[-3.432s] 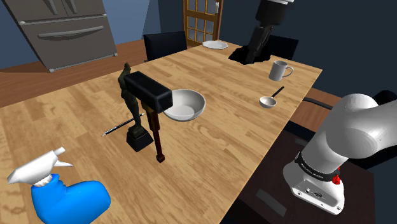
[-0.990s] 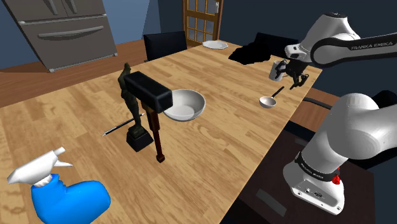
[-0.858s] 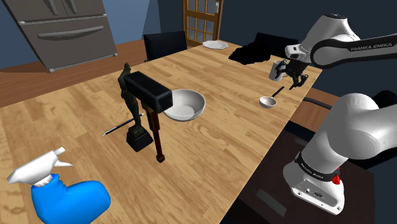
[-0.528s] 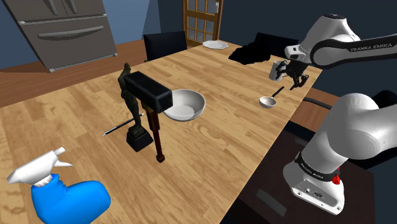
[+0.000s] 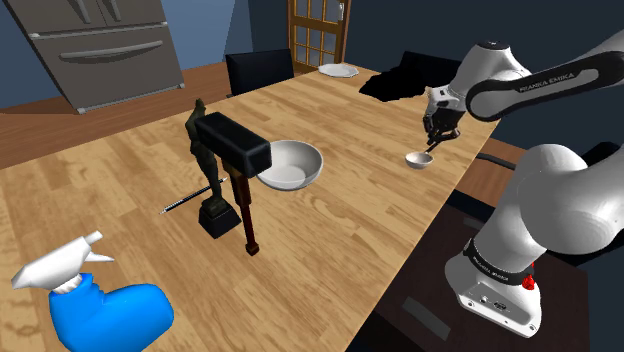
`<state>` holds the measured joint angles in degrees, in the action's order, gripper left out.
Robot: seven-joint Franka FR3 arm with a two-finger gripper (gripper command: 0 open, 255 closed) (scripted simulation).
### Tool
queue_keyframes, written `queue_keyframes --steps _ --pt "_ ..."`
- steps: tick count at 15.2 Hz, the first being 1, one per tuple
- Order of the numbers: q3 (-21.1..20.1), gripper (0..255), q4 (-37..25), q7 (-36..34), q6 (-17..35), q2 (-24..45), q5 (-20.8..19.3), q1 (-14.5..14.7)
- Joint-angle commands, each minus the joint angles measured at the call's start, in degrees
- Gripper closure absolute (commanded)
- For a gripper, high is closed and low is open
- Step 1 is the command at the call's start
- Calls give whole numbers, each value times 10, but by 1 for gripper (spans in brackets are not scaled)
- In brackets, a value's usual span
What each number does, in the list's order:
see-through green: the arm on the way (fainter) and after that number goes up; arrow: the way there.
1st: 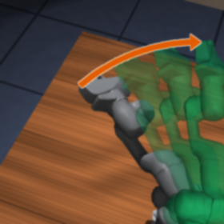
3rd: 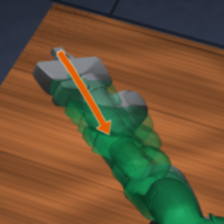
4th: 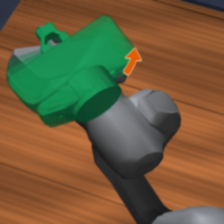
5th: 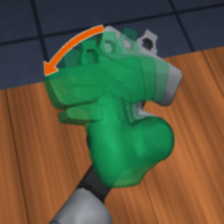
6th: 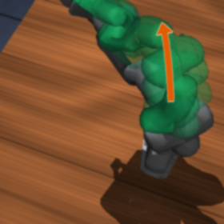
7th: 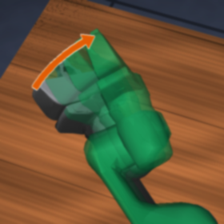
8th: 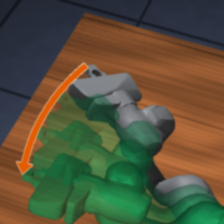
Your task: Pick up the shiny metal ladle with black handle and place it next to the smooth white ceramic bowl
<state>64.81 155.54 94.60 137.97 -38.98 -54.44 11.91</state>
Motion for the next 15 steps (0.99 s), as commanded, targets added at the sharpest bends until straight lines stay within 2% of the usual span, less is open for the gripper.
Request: queue_keyframes --steps 1,2,3,5,6,7,9,12,15 --pt "12 255 13 4 -14 25 6 26" --pt "12 255 21 -7 -4 31 1 28" --pt "-81 255 52 1 -88 -56 30 -38" --pt "-97 255 46 6 -108 -70 42 -43" --pt "-78 255 40 1 -79 -52 32 -31" --pt "-78 0 40 1 -80 -52 32 -31" --pt "-97 0 5 43 -181 -75 116 -6" --pt "-108 0 -66 87 -318 -73 222 40" --pt "-98 0 -58 87 -309 -69 220 43"
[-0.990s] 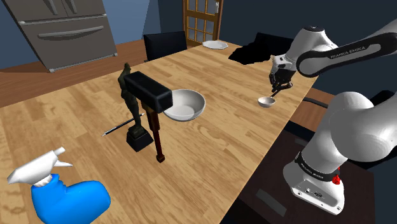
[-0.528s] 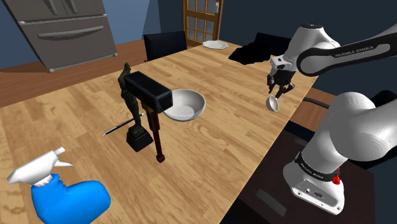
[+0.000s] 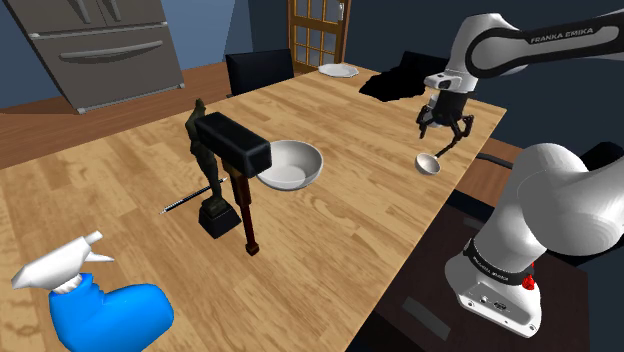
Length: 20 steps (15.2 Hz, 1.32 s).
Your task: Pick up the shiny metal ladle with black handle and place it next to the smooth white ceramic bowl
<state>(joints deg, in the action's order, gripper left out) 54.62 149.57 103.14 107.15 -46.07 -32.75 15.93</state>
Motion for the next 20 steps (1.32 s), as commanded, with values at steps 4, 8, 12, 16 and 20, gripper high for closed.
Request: queue_keyframes --steps 4,8,12,16,20 --pt "25 0 24 0 32 12 -11 4" --pt "33 0 32 -1 46 17 -17 6" --pt "33 0 32 -1 46 17 -17 6" --pt "33 255 32 -1 46 17 -17 6" --pt "33 255 32 -1 46 17 -17 5"
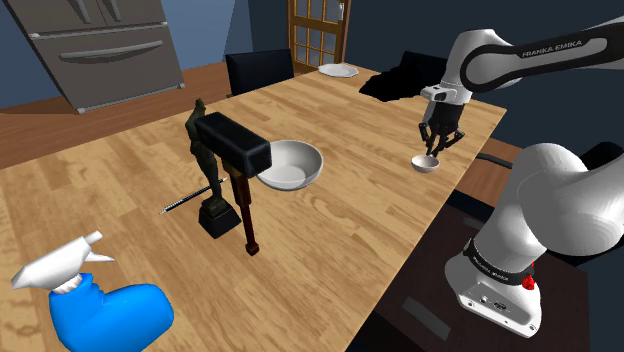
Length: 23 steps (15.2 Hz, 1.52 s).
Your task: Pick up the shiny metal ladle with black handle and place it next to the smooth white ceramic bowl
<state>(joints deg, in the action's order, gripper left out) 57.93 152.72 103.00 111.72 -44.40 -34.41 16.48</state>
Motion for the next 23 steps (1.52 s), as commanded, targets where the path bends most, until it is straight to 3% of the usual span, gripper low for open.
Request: queue_keyframes --steps 1,23 --pt "0 255 0 0 0 0 0 0" --pt "-110 255 -102 -1 -163 -50 68 -11"
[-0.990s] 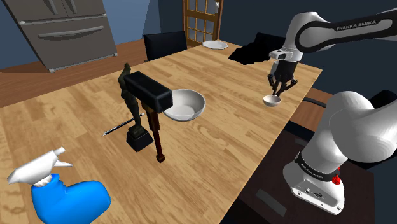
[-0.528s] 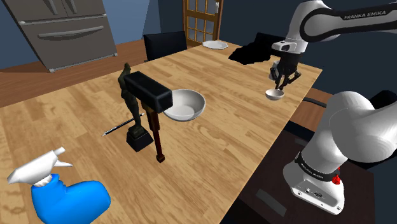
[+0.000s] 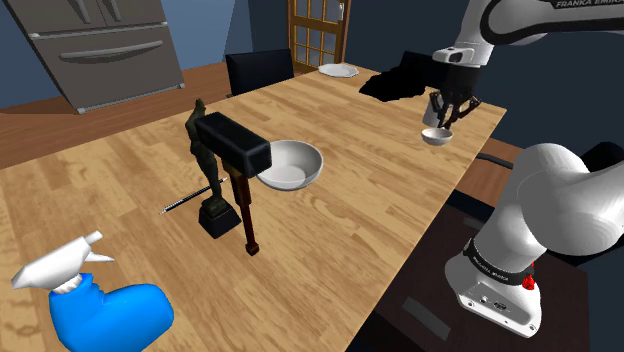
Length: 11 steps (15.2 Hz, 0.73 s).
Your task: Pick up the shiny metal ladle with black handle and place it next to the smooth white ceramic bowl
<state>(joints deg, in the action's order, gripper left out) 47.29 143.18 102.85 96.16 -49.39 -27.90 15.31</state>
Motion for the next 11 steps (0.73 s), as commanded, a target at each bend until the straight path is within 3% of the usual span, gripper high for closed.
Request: queue_keyframes --steps 1,8,11 --pt "-7 255 -12 1 -14 -1 6 1" --pt "-31 255 -52 2 -57 -2 24 4" --pt "-20 255 -79 -16 -27 51 47 49"
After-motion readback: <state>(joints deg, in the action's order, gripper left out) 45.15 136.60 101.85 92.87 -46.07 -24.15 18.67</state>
